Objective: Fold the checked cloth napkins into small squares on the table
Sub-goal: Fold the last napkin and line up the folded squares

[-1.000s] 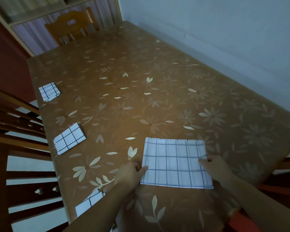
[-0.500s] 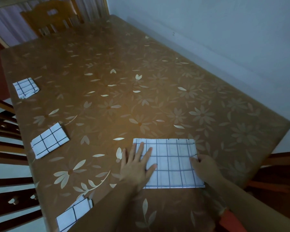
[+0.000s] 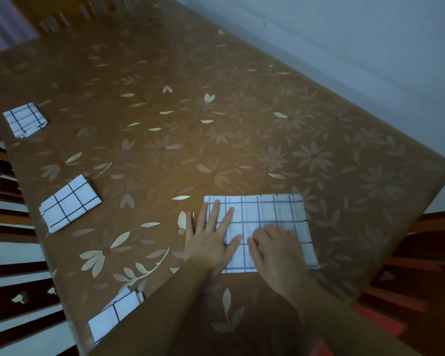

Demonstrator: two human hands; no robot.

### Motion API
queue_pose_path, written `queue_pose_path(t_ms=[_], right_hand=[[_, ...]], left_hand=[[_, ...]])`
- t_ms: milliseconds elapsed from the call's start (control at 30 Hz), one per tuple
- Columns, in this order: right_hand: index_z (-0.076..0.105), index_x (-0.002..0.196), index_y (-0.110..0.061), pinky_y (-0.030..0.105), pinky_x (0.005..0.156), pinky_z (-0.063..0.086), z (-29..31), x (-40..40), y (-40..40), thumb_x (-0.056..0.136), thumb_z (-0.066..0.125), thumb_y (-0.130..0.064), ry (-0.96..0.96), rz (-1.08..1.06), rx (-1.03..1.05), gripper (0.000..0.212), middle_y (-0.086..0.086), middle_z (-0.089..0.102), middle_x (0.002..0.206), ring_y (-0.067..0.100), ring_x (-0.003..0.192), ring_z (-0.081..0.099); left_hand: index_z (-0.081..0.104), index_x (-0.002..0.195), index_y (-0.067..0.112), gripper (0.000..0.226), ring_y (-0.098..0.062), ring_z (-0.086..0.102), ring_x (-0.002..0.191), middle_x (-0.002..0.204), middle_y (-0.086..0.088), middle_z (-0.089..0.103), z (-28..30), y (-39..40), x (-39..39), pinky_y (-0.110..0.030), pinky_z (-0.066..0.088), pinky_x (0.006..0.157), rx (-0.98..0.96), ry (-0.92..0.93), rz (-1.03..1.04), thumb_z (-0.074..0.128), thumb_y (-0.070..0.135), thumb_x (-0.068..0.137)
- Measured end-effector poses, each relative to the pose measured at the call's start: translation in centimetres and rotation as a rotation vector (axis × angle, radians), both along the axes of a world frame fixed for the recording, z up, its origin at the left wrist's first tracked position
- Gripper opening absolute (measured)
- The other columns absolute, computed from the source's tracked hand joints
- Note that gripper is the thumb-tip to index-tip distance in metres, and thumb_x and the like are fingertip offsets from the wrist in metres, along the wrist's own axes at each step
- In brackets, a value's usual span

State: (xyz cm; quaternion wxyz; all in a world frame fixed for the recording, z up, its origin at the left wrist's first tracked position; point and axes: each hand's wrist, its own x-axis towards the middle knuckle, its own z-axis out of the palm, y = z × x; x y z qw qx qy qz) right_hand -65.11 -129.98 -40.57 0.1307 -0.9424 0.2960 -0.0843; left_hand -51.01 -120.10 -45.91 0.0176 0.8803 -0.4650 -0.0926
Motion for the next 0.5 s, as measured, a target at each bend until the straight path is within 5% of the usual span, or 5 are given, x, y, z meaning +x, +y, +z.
queue_pose_path(t_ms=[133, 267, 500], right_hand=[[0.059, 0.115, -0.017, 0.036, 0.09, 0.044, -2.3, 2.0, 3.8, 0.096, 0.043, -0.032, 0.131, 0.091, 0.087, 0.029, -0.001, 0.067, 0.1, 0.017, 0.094, 0.063], [0.066, 0.076, -0.018, 0.034, 0.066, 0.05, -2.9, -1.0, 2.1, 0.081, 0.067, -0.025, 0.147, 0.193, -0.064, 0.01, -0.001, 0.065, 0.07, 0.018, 0.066, 0.061], [0.062, 0.061, -0.017, 0.029, 0.051, 0.046, -2.0, -7.8, -5.2, 0.065, 0.077, -0.021, 0.247, 0.179, -0.314, 0.016, 0.0, 0.059, 0.053, 0.022, 0.045, 0.057]], left_hand=[[-0.014, 0.148, 0.043, 0.063, -0.021, -0.025, 0.145, 0.158, 0.006, -0.022, -0.3, 0.2, 0.1, -0.051, -0.017, 0.115, 0.002, 0.0, -0.01, -0.006, 0.063, 0.089], [-0.011, 0.148, 0.045, 0.061, -0.019, -0.024, 0.145, 0.156, 0.01, -0.021, -0.7, -0.1, 0.1, -0.047, -0.026, 0.11, -0.021, -0.004, 0.019, 0.0, 0.066, 0.093], [-0.008, 0.149, 0.045, 0.063, -0.017, -0.025, 0.144, 0.157, 0.01, -0.018, -1.0, -0.2, 0.3, -0.044, -0.033, 0.106, -0.026, -0.018, 0.023, 0.003, 0.069, 0.092]])
